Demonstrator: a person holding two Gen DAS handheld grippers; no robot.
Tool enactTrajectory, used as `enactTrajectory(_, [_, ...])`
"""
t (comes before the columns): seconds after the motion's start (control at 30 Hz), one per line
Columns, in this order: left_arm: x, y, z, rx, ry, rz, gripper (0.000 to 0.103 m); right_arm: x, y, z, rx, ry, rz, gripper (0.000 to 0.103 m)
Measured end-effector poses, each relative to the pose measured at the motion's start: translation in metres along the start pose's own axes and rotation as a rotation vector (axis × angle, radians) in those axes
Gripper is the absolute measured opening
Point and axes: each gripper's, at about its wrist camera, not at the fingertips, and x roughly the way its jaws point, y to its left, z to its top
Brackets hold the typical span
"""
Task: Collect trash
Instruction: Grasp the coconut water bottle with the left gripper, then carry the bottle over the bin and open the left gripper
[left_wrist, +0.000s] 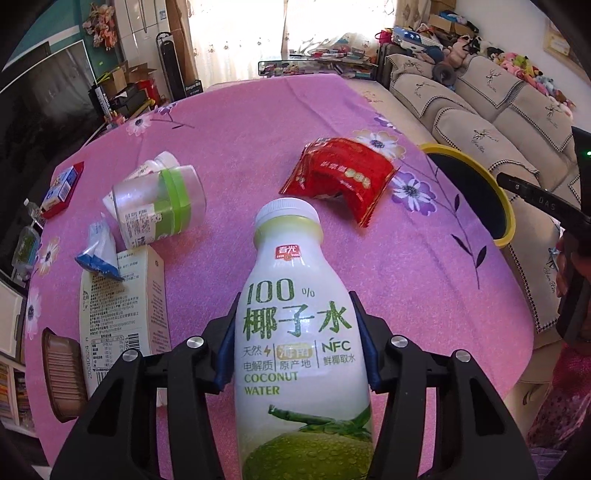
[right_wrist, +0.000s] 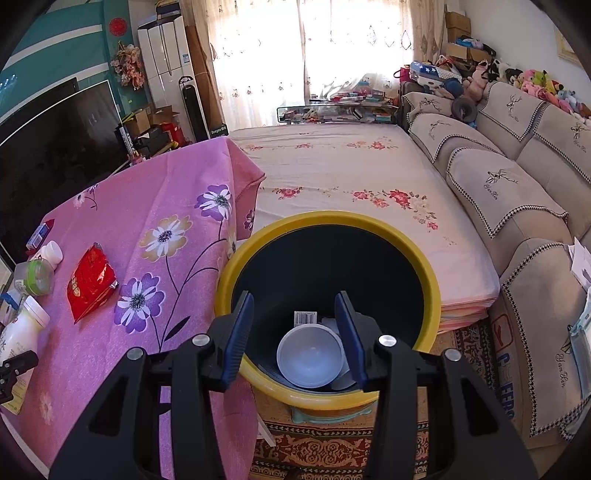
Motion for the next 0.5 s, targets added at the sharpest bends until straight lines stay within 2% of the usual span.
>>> enactTrajectory(0.3, [-0.03, -0.046, 0.033, 0.111, -0.092, -0.078, 0.053, -0.023, -0.029, -0.011, 0.068, -0.041, -0.018, 0.044])
enactTrajectory(0.5, [-0.019, -0.105, 0.07, 0.221, -0.12, -0.167, 0.053, -0.053, -0.06, -0.021, 0.11, -0.093, -0.075, 0.044])
